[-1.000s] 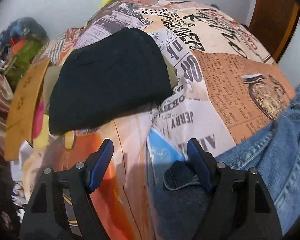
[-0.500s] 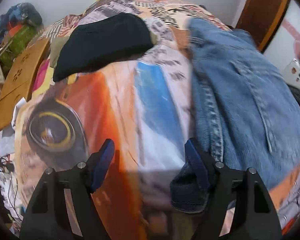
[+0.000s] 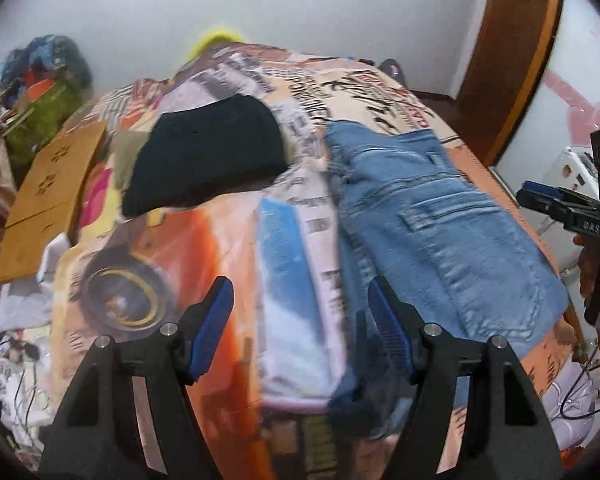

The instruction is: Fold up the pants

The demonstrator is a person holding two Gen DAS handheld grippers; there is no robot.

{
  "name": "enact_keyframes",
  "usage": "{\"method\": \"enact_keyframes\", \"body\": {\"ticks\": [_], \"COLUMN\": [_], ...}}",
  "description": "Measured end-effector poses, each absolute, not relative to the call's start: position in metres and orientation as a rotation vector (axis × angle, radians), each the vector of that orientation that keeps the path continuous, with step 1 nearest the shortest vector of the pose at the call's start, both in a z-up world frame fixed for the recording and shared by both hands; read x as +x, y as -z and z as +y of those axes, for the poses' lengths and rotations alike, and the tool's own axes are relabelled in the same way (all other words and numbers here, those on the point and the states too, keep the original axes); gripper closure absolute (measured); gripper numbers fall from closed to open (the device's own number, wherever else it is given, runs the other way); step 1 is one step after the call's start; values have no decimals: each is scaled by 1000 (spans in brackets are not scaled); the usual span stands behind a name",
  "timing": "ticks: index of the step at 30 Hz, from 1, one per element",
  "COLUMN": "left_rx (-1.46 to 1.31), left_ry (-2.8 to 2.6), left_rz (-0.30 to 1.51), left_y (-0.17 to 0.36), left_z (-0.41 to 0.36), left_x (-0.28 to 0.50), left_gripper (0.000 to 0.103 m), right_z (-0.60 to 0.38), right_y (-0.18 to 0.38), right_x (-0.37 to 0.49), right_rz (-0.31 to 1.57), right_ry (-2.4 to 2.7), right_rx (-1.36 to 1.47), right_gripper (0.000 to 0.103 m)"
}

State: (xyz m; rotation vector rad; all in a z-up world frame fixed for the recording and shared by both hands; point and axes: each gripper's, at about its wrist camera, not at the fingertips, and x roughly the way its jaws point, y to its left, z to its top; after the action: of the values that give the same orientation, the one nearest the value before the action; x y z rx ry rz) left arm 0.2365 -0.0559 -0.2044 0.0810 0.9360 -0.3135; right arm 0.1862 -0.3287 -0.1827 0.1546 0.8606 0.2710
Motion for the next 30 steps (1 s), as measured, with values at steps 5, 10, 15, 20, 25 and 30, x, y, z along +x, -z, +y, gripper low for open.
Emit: {"method": "enact_keyframes", "body": {"ticks": [5,10,15,20,25,30], "left_rx": [121,168,219,253,218,234], "left_ry": [337,356,356,339,384,409], "left_rz": [972,945,926,853,832,906], "left_y": [237,242,223,199,192,221], "left_z": [-85,-80,-70,-82,-106,-128], "left_x": [237,228,227,257,302,340], "left_gripper": [33,30,31,31,31,31], "right_z": [-287,-285,-310,-336,-328,-304], "right_y": [189,221,210,191,182,199], "right_x": [187,196,185,191,222,265], "right_rz": [869,965,960,907,849,887], "right_ry": [-350,-388,-312,-248,-286,-358], "right_rx": [98,121,110,129,149,149], "right_gripper": [32,37,38,39,51,65]}}
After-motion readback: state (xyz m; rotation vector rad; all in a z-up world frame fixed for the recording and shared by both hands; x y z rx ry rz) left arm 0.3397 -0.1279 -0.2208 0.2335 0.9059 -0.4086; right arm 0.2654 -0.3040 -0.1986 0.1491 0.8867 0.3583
